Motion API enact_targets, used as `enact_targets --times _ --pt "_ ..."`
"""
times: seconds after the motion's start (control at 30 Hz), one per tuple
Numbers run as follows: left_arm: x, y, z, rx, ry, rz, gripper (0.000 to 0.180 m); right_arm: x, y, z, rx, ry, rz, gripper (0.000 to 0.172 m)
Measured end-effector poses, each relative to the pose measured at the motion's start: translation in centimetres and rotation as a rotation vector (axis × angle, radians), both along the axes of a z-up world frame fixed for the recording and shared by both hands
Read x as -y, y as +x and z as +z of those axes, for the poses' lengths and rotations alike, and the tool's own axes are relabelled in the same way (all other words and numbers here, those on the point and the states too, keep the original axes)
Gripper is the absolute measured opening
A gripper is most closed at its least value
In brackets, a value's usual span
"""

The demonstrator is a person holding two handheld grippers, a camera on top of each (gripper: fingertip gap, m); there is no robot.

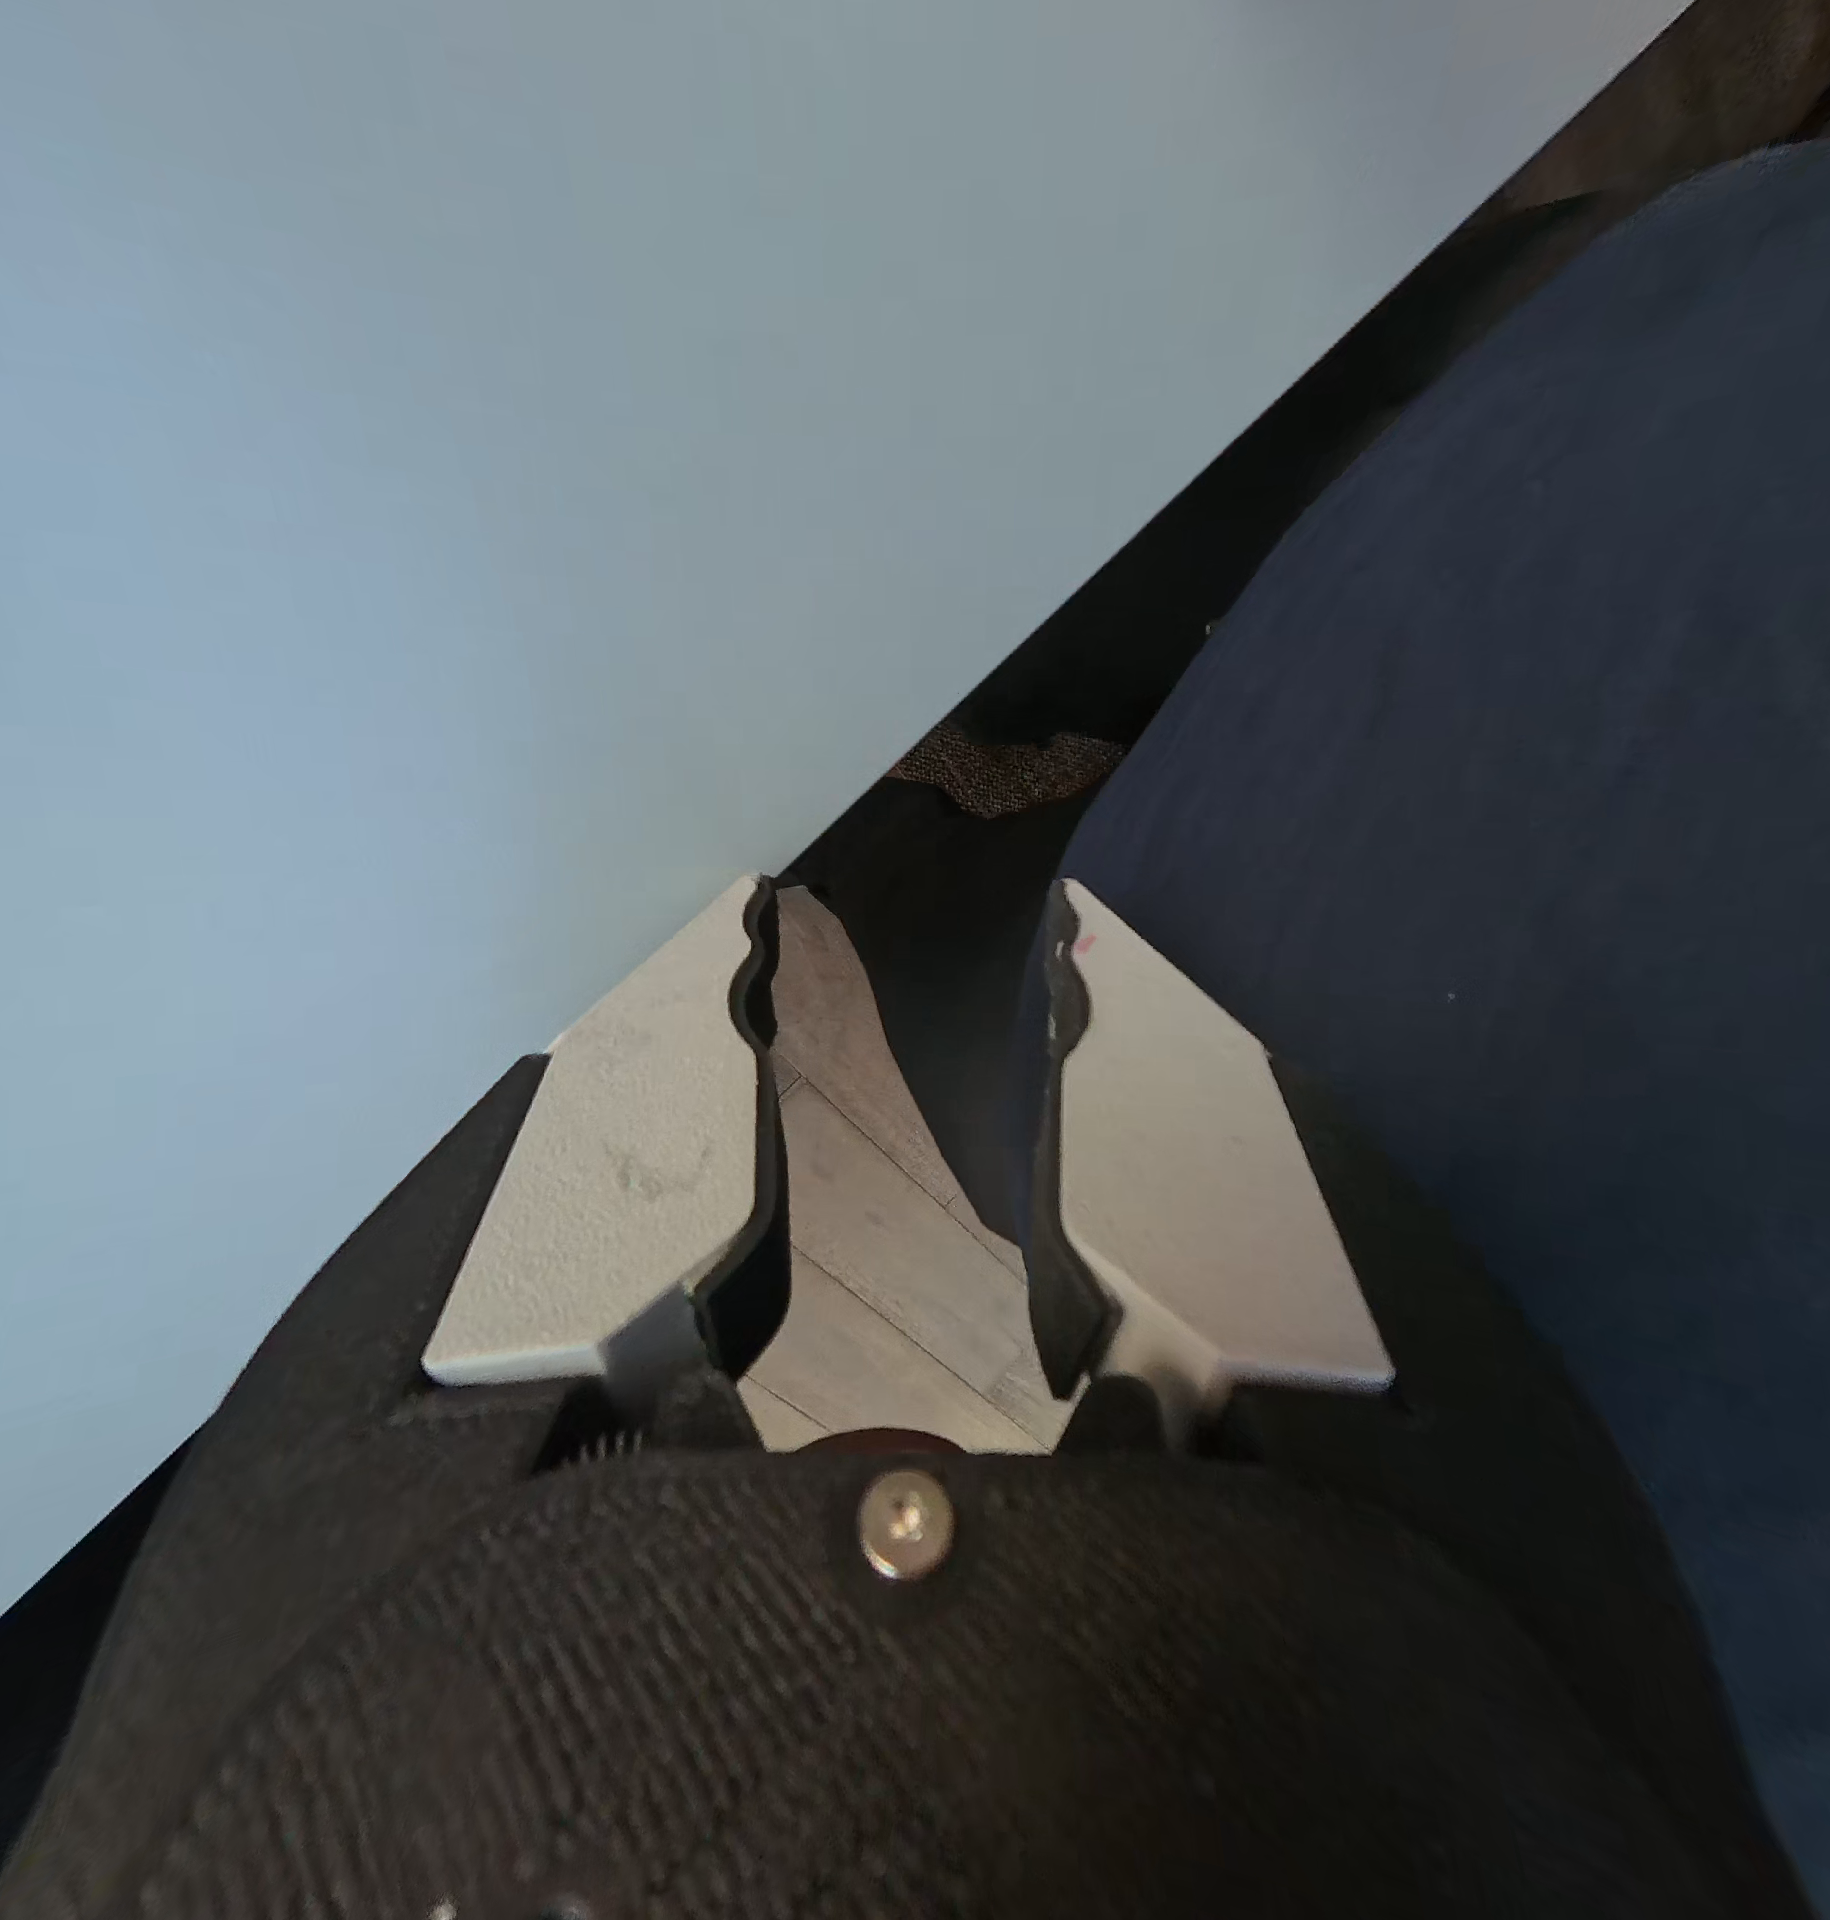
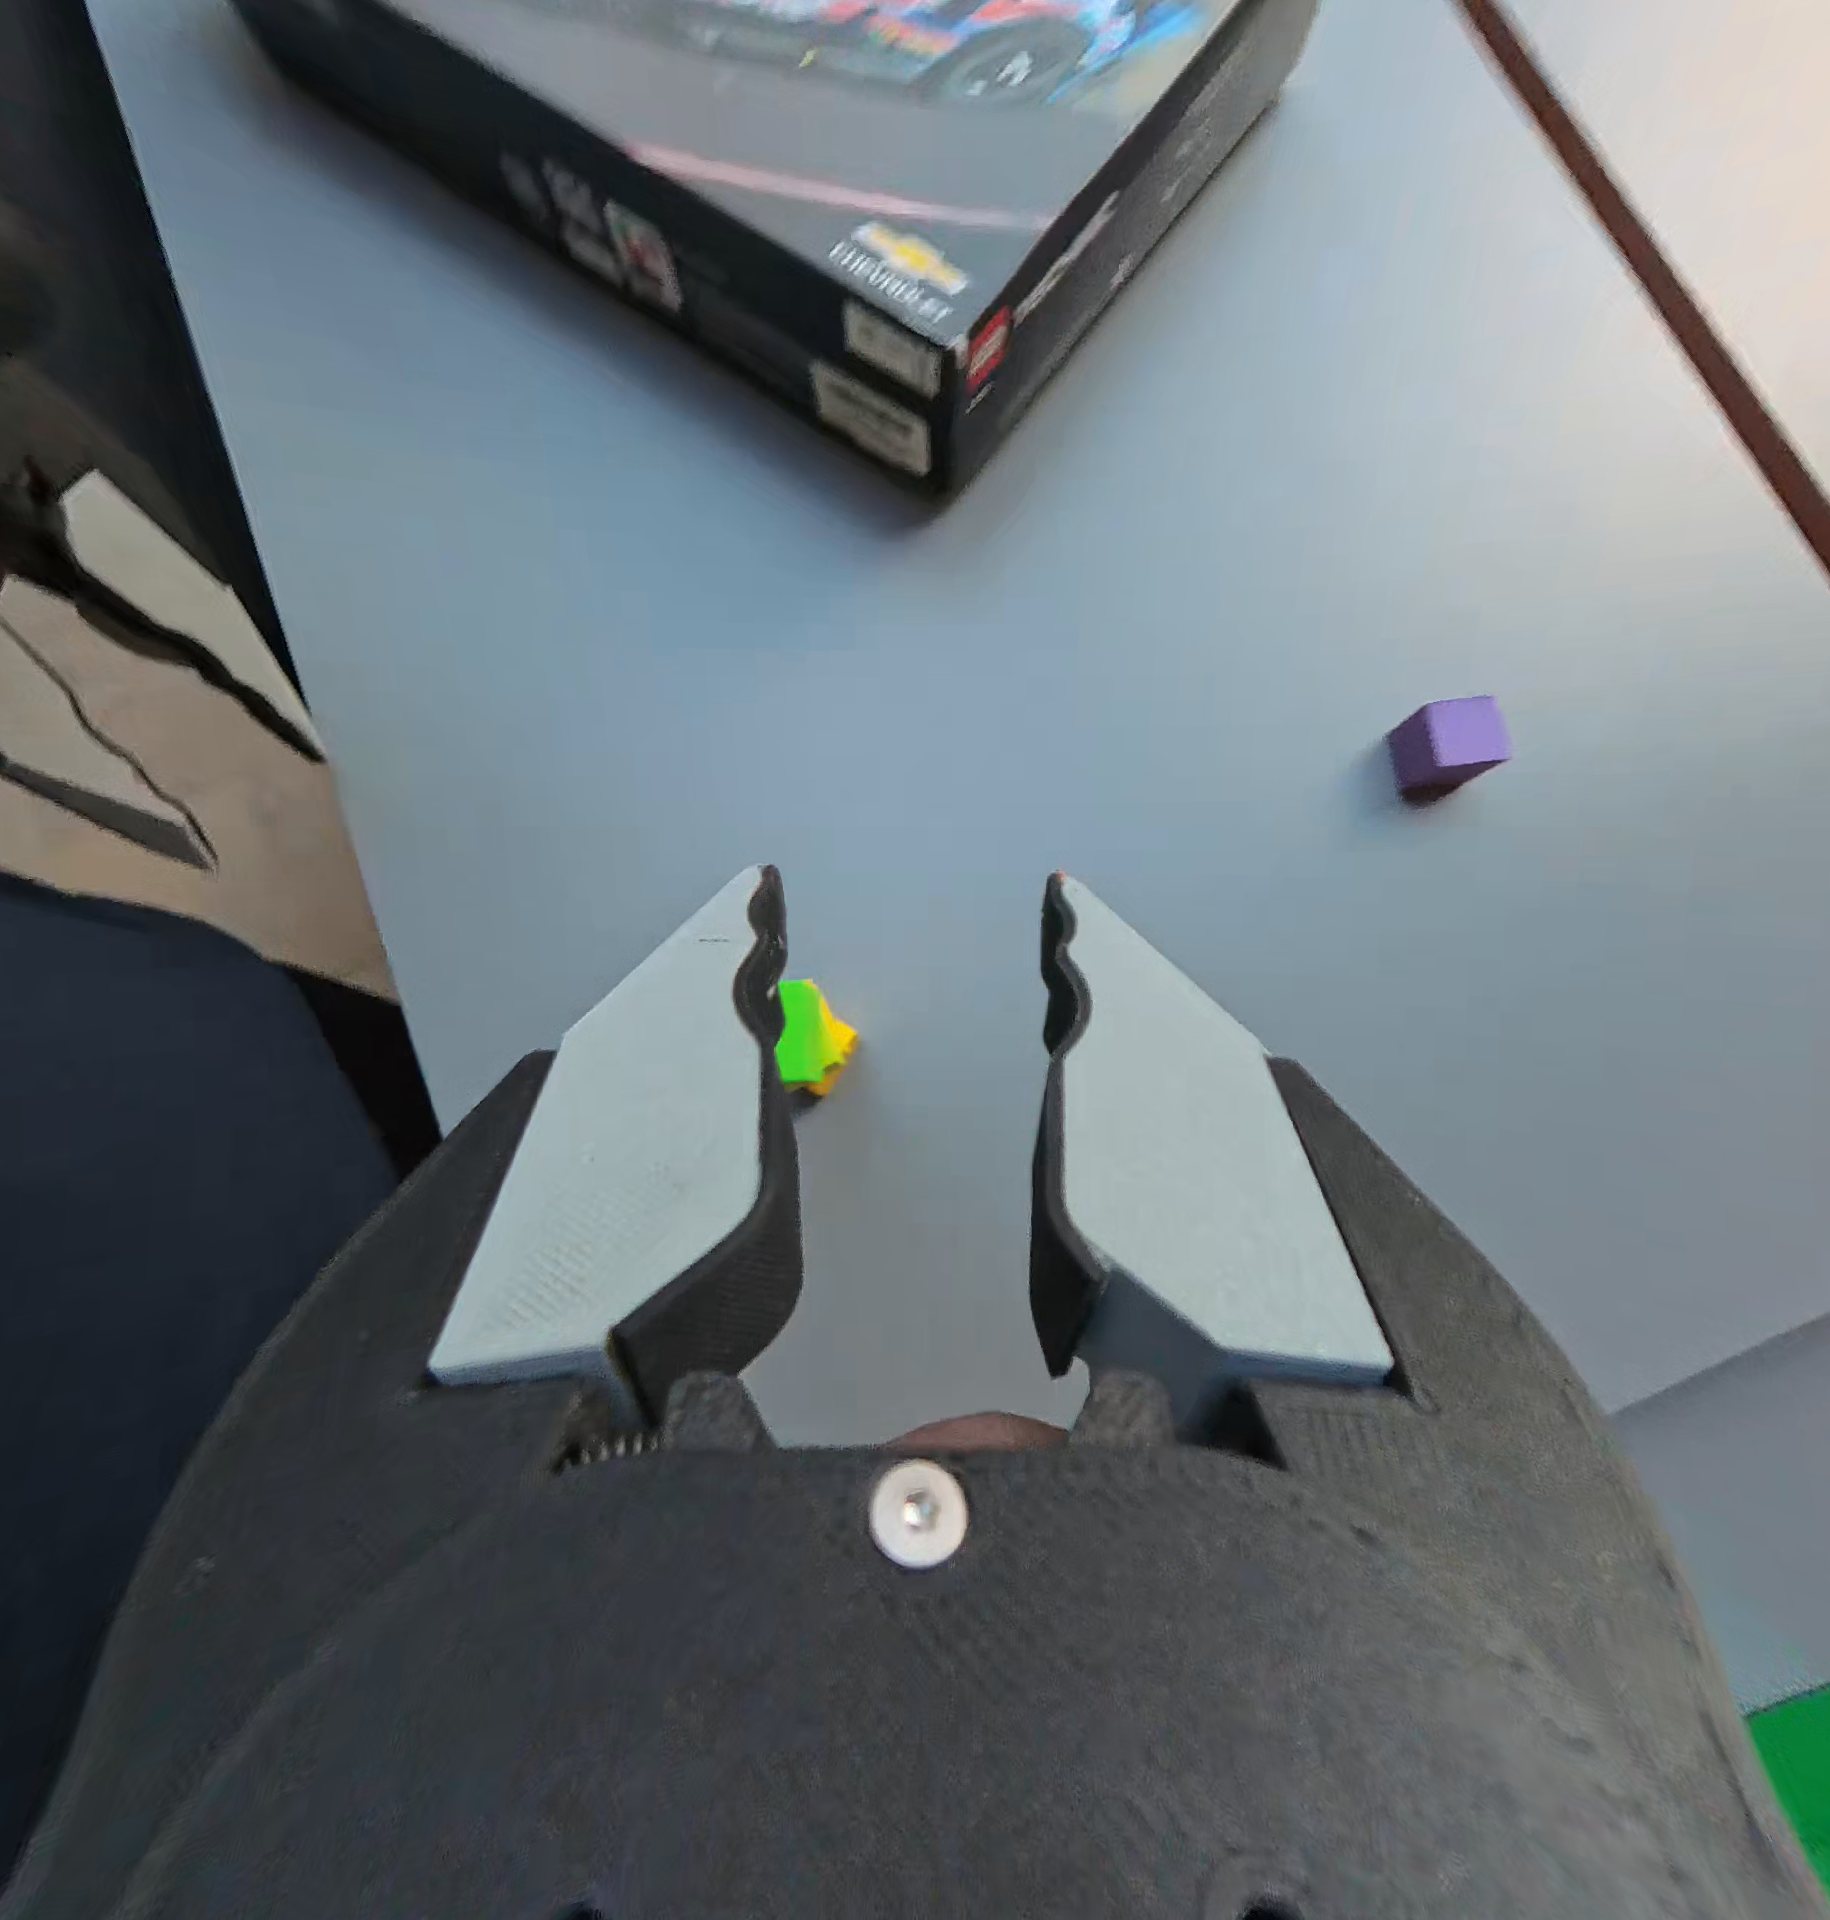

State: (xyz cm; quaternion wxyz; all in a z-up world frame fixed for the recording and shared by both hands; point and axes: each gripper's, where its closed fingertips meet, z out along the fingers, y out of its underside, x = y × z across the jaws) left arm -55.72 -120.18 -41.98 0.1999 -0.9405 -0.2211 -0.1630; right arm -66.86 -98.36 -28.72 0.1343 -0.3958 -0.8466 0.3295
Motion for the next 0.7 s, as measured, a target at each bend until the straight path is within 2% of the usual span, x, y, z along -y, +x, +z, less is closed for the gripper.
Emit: enact_targets --times 0.1,0.2,0.3,0.47,0.7 --pt "0.1 -0.3 0.3 -0.015 -0.019 0.02 0.049 -3.3 -2.9 1.4 -0.042 -0.042 -0.113 0.05" --pt "0.2 -0.4 0.8 -0.022 -0.041 0.068 0.049 -7.0 -5.7 0.2 -0.032 0.048 -0.149 0.057" --pt "0.5 0.4 1.4 -0.017 -0.066 0.136 0.05 -9.5 -8.9 -1.3 -0.031 0.113 -0.125 0.056" --pt "1.9 3.5 1.5 0.012 -0.18 0.248 0.05 -10.8 -14.0 -5.1 0.038 0.105 -0.066 0.057" --pt "1.9 8.6 2.4 0.053 -0.29 0.431 0.05 -10.3 -18.6 -11.4 0.139 0.131 0.043 0.056"
